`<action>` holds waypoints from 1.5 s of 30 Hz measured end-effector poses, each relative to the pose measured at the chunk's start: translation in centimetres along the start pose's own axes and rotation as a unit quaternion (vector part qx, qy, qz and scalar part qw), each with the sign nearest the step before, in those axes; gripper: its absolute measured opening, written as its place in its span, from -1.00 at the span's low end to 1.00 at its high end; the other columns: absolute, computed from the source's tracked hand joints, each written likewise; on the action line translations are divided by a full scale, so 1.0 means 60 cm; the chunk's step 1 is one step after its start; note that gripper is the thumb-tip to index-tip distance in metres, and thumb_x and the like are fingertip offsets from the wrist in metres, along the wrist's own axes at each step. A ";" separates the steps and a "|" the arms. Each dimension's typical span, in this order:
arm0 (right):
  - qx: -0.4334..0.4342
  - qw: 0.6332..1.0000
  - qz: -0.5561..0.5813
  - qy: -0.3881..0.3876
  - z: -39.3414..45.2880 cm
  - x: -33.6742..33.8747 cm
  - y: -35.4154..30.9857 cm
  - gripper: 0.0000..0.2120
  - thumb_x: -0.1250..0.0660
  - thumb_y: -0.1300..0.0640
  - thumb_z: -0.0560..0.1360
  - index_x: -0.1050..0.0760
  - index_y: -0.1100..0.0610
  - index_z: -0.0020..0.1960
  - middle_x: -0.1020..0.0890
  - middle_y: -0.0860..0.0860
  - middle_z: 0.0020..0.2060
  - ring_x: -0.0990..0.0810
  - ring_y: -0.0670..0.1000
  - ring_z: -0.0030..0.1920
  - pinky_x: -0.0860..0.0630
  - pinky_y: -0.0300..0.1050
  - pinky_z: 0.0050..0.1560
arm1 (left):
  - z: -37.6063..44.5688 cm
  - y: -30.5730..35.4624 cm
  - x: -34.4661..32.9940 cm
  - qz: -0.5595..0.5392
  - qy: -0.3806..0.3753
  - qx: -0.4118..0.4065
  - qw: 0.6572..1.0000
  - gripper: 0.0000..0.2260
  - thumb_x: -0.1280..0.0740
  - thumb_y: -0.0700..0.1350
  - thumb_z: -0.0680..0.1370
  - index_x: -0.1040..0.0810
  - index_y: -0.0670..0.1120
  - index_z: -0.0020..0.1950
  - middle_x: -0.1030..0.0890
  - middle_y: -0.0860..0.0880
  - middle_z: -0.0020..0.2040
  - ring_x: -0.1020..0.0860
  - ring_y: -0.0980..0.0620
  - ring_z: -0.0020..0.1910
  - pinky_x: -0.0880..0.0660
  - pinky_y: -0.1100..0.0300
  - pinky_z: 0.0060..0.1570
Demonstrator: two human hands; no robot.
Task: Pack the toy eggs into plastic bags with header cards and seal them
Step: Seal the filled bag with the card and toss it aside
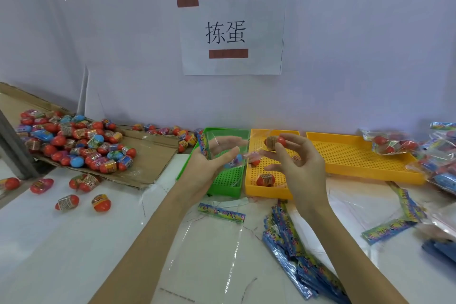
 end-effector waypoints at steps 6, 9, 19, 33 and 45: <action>0.020 0.996 -0.040 -0.079 -0.004 -0.010 0.000 -0.73 -0.52 0.18 0.53 -0.58 0.08 0.20 -0.71 -0.06 0.07 -0.76 0.04 -0.06 -0.68 -0.12 -0.28 | -0.002 -0.003 -0.006 0.027 0.030 0.011 0.999 -0.77 -0.52 -0.02 0.51 -0.75 -0.04 0.14 -0.73 -0.11 0.18 -0.66 -0.13 0.23 -0.59 -0.01 0.21; -0.036 0.993 0.004 -0.112 -0.008 -0.012 0.004 -0.77 -0.50 0.12 0.54 -0.61 0.07 0.18 -0.75 -0.05 0.04 -0.77 0.07 -0.05 -0.69 -0.09 -0.29 | -0.002 -0.001 -0.011 0.008 0.047 0.014 0.999 -0.80 -0.49 0.00 0.50 -0.77 -0.02 0.08 -0.75 -0.10 0.12 -0.69 -0.08 0.15 -0.63 0.07 0.14; -0.060 0.994 -0.023 -0.083 -0.017 -0.021 0.003 -0.79 -0.51 0.03 0.52 -0.66 0.04 0.13 -0.76 -0.03 -0.02 -0.74 0.02 0.00 -0.69 -0.05 -0.18 | -0.007 0.007 -0.021 0.038 -0.007 0.034 0.999 -0.74 -0.54 0.09 0.51 -0.74 0.07 0.17 -0.74 -0.09 0.15 -0.69 -0.07 0.20 -0.59 -0.04 0.26; -0.016 0.979 -0.085 -0.183 -0.017 -0.026 -0.006 -0.68 -0.26 -0.13 0.61 -0.68 0.00 0.18 -0.75 -0.12 -0.06 -0.69 -0.09 -0.06 -0.52 -0.31 -0.22 | -0.002 -0.013 -0.024 0.024 -0.008 0.029 0.999 -0.63 -0.64 -0.04 0.37 -0.70 -0.10 0.12 -0.72 -0.20 0.09 -0.69 -0.20 0.14 -0.63 -0.09 0.18; 0.043 0.952 -0.230 -0.200 -0.020 -0.028 0.006 -0.60 -0.55 0.10 0.48 -0.48 0.04 0.24 -0.73 -0.12 -0.03 -0.65 -0.15 -0.09 -0.51 -0.32 -0.21 | -0.008 -0.005 -0.034 0.058 0.024 0.040 0.997 -0.75 -0.63 -0.06 0.40 -0.65 -0.06 -0.01 -0.73 -0.17 -0.05 -0.72 -0.20 0.00 -0.66 -0.02 0.04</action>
Point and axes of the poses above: each hand's wrist, its own z-axis towards the middle knuckle, its own x-axis out of the back of the hand, y = z × x, the point moved 3 cm from there along z, towards the middle knuckle
